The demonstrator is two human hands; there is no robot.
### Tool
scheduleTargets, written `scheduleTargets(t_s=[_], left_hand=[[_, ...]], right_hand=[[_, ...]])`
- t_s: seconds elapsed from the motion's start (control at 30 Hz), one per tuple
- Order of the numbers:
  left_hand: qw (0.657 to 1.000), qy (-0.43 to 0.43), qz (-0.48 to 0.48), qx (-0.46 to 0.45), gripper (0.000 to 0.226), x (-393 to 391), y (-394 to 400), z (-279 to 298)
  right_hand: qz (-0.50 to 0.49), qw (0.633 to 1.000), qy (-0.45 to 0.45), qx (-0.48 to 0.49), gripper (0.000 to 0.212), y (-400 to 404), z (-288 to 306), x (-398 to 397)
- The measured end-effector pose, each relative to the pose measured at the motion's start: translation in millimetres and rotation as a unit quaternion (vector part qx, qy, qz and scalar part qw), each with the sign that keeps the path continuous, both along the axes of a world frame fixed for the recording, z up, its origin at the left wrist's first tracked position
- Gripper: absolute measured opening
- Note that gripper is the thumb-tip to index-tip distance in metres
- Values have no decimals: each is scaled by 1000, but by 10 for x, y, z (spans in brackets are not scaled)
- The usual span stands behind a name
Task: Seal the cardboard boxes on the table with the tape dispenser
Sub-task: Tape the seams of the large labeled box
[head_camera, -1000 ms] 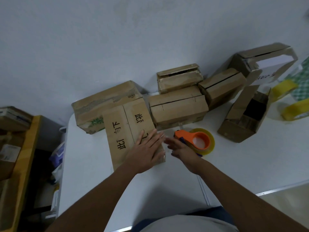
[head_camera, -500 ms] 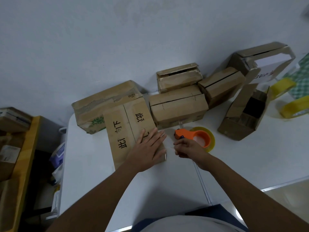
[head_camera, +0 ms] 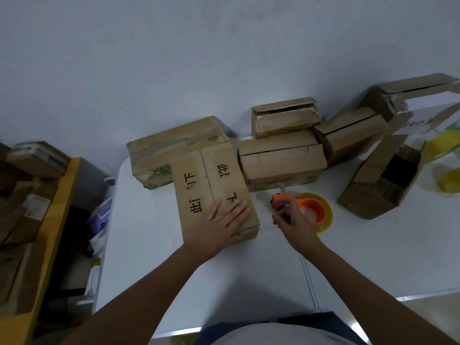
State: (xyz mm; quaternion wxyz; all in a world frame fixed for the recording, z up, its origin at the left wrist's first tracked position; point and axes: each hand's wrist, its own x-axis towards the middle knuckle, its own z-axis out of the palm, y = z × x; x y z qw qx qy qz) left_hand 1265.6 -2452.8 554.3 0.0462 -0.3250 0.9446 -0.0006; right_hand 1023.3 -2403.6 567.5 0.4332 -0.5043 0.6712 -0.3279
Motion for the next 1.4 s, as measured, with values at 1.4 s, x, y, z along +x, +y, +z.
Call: scheduleTargets(t_s=[1.4], left_hand=[[999, 32, 14, -15, 82, -57, -53, -16]], right_hand=[[2, 970, -231, 76, 47, -7, -358, 464]])
